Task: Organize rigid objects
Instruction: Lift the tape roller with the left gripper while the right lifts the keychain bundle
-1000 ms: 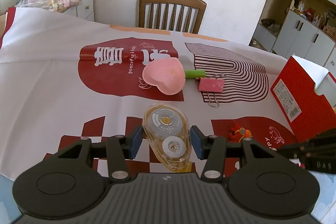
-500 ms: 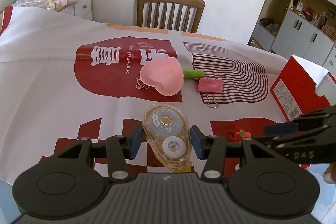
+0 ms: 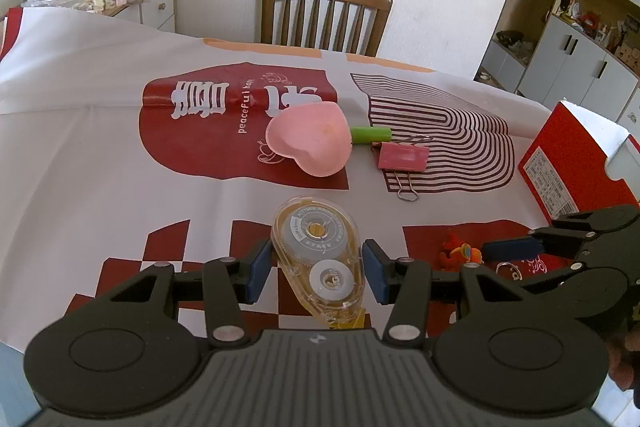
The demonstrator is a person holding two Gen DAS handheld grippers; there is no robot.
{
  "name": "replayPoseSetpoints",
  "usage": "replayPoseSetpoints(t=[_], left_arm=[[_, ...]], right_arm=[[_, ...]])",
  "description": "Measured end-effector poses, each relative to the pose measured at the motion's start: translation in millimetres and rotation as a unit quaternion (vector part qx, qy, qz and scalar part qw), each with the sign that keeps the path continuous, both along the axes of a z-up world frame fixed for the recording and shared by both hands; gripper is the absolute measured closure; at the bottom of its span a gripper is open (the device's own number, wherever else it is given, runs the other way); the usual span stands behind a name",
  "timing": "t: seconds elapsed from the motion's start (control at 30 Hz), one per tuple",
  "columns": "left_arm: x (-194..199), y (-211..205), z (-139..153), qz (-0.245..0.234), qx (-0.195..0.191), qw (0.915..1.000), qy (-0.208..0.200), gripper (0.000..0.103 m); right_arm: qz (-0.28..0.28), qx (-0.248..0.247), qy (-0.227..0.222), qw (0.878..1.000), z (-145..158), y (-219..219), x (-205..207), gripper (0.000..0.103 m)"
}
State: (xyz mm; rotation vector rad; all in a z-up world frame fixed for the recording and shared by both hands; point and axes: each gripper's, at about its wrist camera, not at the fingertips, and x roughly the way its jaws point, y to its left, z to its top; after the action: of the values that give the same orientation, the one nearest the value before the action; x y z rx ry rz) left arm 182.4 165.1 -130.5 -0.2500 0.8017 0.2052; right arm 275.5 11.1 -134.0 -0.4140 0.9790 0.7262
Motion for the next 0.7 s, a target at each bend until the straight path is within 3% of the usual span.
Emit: replayPoseSetpoints(t=[0.17, 0.33, 0.7], left_arm=[[-2.1, -4.4, 1.4, -0.003, 0.005, 1.0, 0.001, 0.054], [-5.5, -13.4, 6.0, -0.011, 0.012, 0.9999, 0.002, 0.054], [-10.1, -43.3, 44.5, -0.036, 0.017, 0.9991, -0.01, 0.054]], right_arm=[[-0.02, 0.01, 0.0, 1.0, 1.4, -7.9, 5.4, 0.068], [-0.035, 0.03, 0.0, 0.999, 12.0, -19.2, 3.4, 0.068], [-0.059, 0.096, -0.005, 0.994, 76.1, -68.7, -4.1, 0.068]])
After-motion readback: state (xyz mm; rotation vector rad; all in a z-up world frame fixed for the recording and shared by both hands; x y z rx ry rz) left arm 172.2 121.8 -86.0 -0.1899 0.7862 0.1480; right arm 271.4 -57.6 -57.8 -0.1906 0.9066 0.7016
